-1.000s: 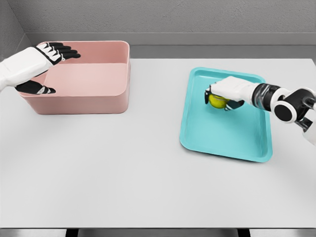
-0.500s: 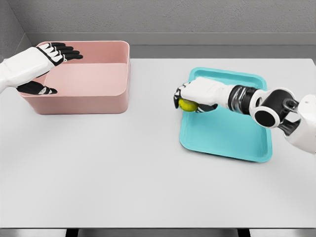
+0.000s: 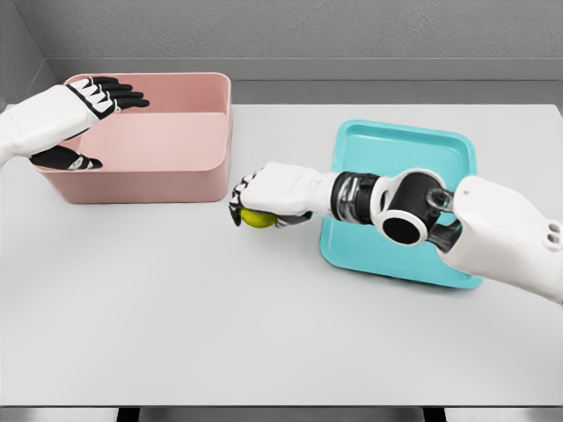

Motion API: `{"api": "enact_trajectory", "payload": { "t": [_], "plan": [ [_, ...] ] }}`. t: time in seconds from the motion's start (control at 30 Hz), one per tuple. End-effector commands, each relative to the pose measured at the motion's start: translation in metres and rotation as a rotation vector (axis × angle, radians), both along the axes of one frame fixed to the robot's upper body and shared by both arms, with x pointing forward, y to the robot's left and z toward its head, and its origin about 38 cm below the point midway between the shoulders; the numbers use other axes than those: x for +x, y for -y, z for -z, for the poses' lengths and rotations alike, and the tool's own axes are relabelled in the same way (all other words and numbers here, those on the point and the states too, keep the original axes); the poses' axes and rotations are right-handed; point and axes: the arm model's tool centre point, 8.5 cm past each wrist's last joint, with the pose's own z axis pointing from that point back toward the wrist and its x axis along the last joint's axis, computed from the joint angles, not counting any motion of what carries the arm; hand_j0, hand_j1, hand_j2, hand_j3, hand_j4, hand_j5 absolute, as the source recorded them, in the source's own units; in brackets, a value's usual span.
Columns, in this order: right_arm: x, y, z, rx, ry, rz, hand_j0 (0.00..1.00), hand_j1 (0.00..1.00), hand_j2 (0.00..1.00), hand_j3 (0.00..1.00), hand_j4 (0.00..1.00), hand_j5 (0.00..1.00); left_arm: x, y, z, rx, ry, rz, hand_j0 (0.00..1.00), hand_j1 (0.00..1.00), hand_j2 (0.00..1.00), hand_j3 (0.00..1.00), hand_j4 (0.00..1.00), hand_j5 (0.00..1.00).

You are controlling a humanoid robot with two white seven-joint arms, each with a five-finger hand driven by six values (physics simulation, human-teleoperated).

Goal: Put the tennis from the blue tray into the pink basket with both arms

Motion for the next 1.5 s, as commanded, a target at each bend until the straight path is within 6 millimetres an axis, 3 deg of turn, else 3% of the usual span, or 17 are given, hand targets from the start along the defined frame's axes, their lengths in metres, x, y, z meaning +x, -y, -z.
{"api": "enact_trajectory", "payload": {
  "t": [0.0, 0.17, 0.33, 0.37, 0.4, 0.67, 0.73, 0.83, 0.9, 0.93, 1.0, 1.07, 1.13, 1.27, 1.33, 1.47],
  "plan": [
    [-0.011, -0.017, 0.009, -0.004, -0.021, -0.047, 0.54, 0.54, 0.54, 0.54, 0.54, 0.54, 0.0, -0.001, -0.001, -0.005, 0.0, -0.002, 1.0, 1.0, 1.0, 1.0, 1.0, 1.0],
    [-0.033, -0.044, 0.023, -0.033, -0.044, -0.158, 0.54, 0.54, 0.54, 0.54, 0.54, 0.54, -0.001, 0.001, -0.001, -0.004, 0.0, 0.005, 1.0, 1.0, 1.0, 1.0, 1.0, 1.0],
    [-0.032, -0.046, 0.022, -0.034, -0.041, -0.157, 0.55, 0.55, 0.55, 0.55, 0.55, 0.55, -0.001, 0.001, -0.001, -0.005, 0.001, 0.005, 1.0, 1.0, 1.0, 1.0, 1.0, 1.0],
    [-0.03, -0.046, 0.022, -0.03, -0.039, -0.137, 0.83, 0.83, 0.83, 0.83, 0.83, 0.83, -0.001, 0.001, -0.001, -0.004, 0.0, 0.005, 1.0, 1.0, 1.0, 1.0, 1.0, 1.0],
    [-0.028, -0.046, 0.022, -0.028, -0.039, -0.109, 0.98, 0.98, 0.98, 0.98, 0.98, 0.98, -0.001, 0.001, -0.001, -0.005, 0.001, 0.005, 1.0, 1.0, 1.0, 1.0, 1.0, 1.0],
    [-0.027, -0.048, 0.018, -0.02, -0.033, -0.107, 1.0, 1.0, 1.0, 1.0, 1.0, 1.0, -0.001, 0.001, -0.002, -0.005, 0.001, 0.004, 1.0, 1.0, 1.0, 1.0, 1.0, 1.0],
    [-0.014, -0.037, 0.0, -0.025, 0.017, -0.081, 1.0, 1.0, 1.0, 1.0, 1.0, 1.0, -0.001, 0.001, -0.002, -0.005, 0.001, 0.004, 1.0, 1.0, 1.0, 1.0, 1.0, 1.0],
    [0.018, -0.003, -0.053, 0.05, 0.113, 0.025, 1.0, 1.0, 1.0, 1.0, 1.0, 1.0, -0.004, -0.003, -0.006, 0.017, 0.007, 0.004, 1.0, 1.0, 1.0, 1.0, 1.0, 1.0],
    [0.026, 0.009, -0.068, 0.072, 0.142, 0.061, 1.0, 1.0, 1.0, 1.0, 1.0, 1.0, -0.016, -0.001, -0.007, 0.057, 0.001, 0.03, 1.0, 1.0, 1.0, 1.0, 1.0, 1.0],
    [0.032, 0.026, -0.075, 0.076, 0.157, 0.104, 1.0, 1.0, 1.0, 1.0, 1.0, 1.0, -0.021, 0.003, -0.012, 0.072, 0.008, 0.05, 1.0, 1.0, 1.0, 1.0, 1.0, 1.0],
    [0.047, 0.082, -0.089, 0.083, 0.19, 0.234, 1.0, 1.0, 1.0, 1.0, 1.0, 1.0, -0.032, 0.013, -0.014, 0.085, 0.012, 0.091, 1.0, 1.0, 1.0, 1.0, 1.0, 1.0],
    [0.052, 0.145, -0.089, 0.132, 0.185, 0.391, 1.0, 1.0, 1.0, 1.0, 1.0, 1.0, -0.044, 0.026, -0.005, 0.135, -0.032, 0.144, 1.0, 1.0, 1.0, 1.0, 1.0, 1.0],
    [0.044, 0.21, -0.091, 0.139, 0.204, 0.498, 1.0, 1.0, 1.0, 1.0, 1.0, 1.0, -0.05, 0.033, -0.001, 0.155, -0.05, 0.17, 1.0, 1.0, 1.0, 1.0, 1.0, 1.0],
    [0.024, 0.303, -0.092, 0.187, 0.237, 0.65, 1.0, 1.0, 1.0, 1.0, 1.0, 1.0, -0.056, 0.037, 0.011, 0.229, -0.105, 0.193, 1.0, 1.0, 1.0, 1.0, 1.0, 1.0],
    [0.026, 0.327, -0.089, 0.19, 0.231, 0.686, 1.0, 1.0, 1.0, 1.0, 1.0, 1.0, -0.059, 0.045, 0.02, 0.257, -0.124, 0.216, 1.0, 1.0, 1.0, 1.0, 1.0, 1.0],
    [0.027, 0.326, -0.088, 0.194, 0.229, 0.679, 1.0, 1.0, 1.0, 1.0, 1.0, 1.0, -0.063, 0.075, 0.039, 0.226, -0.147, 0.285, 1.0, 1.0, 1.0, 1.0, 1.0, 1.0]
  ]
}}
